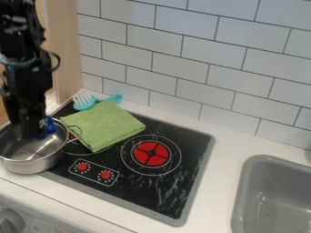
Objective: Put the blue grapes on the upper right corner of the stove
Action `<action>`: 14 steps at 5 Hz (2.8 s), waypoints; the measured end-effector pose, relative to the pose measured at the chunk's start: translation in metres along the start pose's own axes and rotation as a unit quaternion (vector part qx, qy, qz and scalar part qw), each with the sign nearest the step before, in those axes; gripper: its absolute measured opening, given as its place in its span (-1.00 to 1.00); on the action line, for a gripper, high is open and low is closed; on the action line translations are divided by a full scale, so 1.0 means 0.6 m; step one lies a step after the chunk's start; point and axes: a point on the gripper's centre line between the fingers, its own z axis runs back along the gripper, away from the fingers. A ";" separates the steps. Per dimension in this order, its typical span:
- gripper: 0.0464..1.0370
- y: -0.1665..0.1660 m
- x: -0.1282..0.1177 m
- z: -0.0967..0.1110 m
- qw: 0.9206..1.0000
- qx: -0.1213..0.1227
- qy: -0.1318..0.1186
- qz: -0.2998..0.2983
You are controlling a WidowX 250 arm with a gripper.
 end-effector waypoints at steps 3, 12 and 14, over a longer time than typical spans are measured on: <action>0.01 -0.056 0.044 0.062 0.998 -0.020 -0.056 -0.035; 0.75 -0.194 0.272 -0.015 0.979 -0.036 -0.022 -0.202; 0.93 -0.192 0.271 -0.015 0.977 -0.034 -0.021 -0.209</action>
